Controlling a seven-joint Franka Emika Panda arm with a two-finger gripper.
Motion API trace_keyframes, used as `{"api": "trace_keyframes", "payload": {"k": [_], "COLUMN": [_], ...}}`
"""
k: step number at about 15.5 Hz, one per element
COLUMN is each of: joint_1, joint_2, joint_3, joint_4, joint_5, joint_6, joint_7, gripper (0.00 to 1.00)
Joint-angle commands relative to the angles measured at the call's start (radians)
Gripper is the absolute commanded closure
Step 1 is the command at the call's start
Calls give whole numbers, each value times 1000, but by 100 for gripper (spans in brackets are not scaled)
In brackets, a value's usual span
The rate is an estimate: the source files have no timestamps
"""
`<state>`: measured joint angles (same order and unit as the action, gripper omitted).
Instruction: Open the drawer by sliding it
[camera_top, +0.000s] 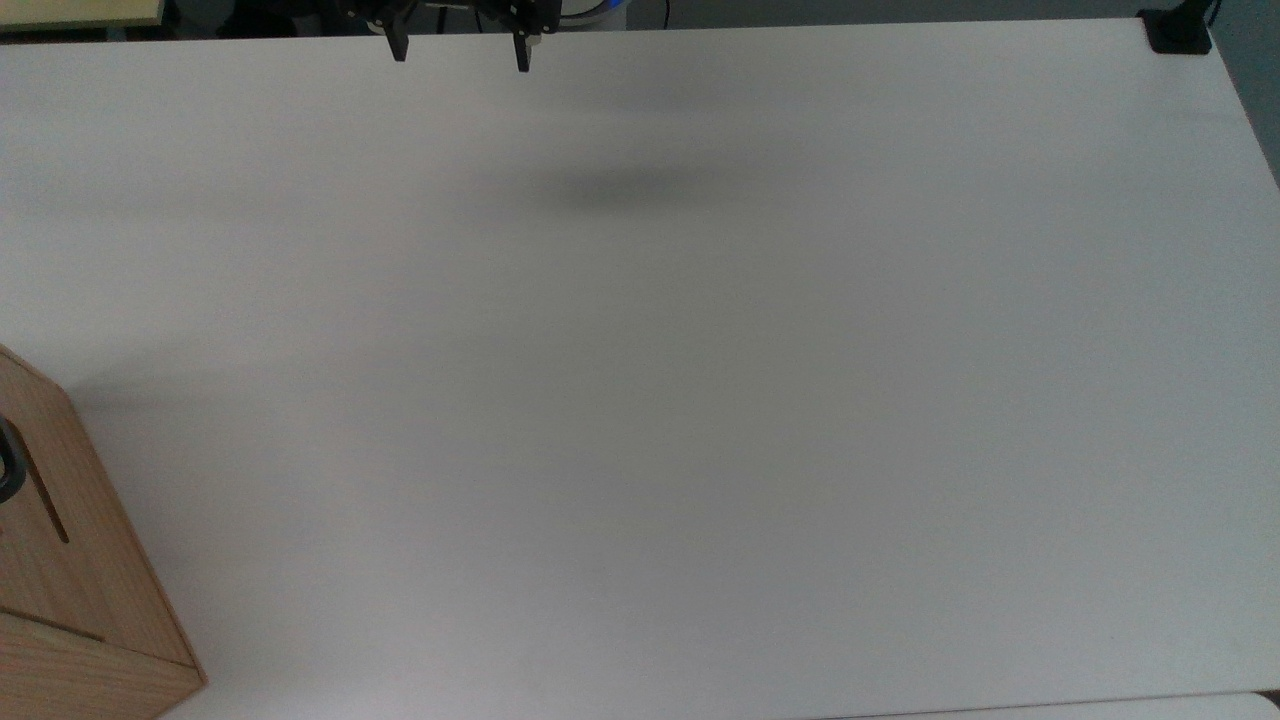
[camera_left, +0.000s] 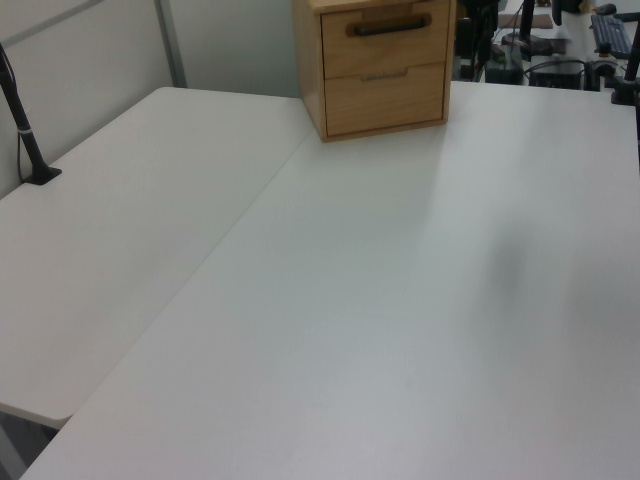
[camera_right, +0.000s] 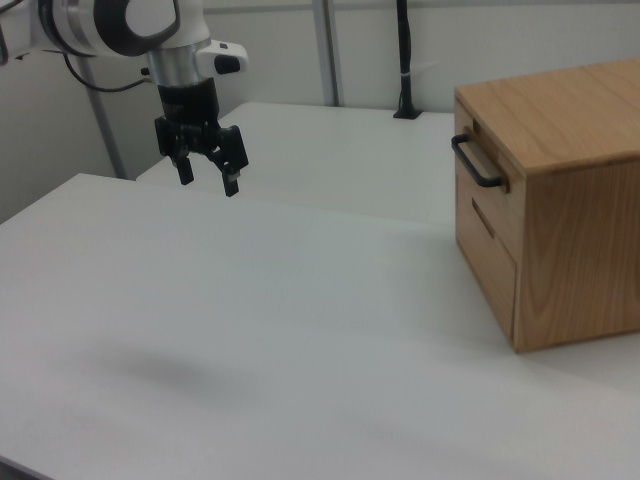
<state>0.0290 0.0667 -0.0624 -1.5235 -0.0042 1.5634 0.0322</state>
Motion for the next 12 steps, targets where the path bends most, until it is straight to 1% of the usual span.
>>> {"api": "trace_keyframes", "payload": {"k": [1, 8, 12], "joint_1": [5, 8, 5], "joint_2": [1, 16, 10], "joint_3": [-7, -5, -8], "joint_4": [-1, 3, 9], "joint_5": [15, 1, 15], "joint_6": [24, 32, 30], "joint_7": [15, -9, -173], "gripper": [0, 0, 0]}}
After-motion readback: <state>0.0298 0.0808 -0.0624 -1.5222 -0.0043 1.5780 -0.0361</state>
